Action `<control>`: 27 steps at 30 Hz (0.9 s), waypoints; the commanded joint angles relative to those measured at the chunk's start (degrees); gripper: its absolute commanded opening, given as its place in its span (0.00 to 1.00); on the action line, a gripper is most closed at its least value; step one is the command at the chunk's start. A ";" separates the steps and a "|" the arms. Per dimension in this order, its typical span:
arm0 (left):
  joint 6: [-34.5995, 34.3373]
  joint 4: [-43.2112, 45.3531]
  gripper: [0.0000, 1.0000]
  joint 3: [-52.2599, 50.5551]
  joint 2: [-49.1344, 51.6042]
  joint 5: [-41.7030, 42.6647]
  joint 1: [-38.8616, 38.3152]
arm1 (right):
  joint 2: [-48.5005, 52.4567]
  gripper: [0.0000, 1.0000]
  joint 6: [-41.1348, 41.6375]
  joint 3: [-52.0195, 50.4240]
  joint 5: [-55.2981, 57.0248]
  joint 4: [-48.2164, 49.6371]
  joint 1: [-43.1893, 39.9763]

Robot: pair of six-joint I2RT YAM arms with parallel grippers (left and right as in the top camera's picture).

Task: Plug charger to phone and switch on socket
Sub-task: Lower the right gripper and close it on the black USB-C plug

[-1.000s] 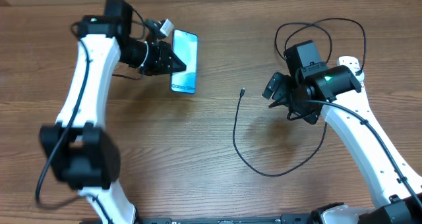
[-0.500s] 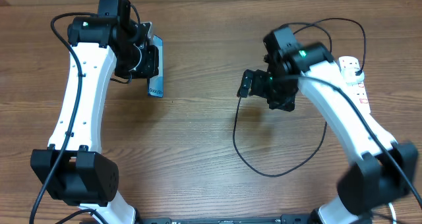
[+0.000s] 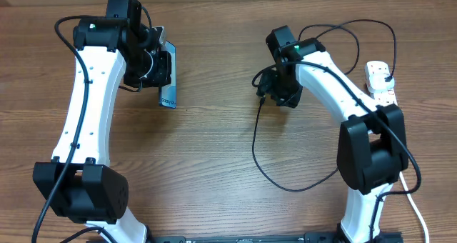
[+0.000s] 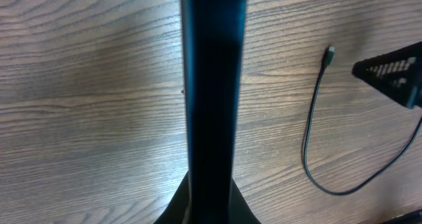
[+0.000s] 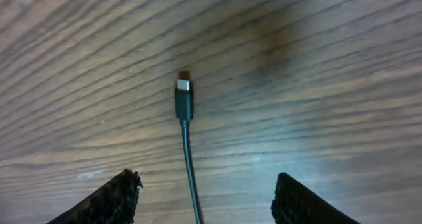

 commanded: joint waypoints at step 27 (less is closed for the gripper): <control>-1.01 1.55 0.04 0.55 -0.24 0.33 -0.07 | 7.32 0.50 -0.42 -0.26 5.77 4.02 4.11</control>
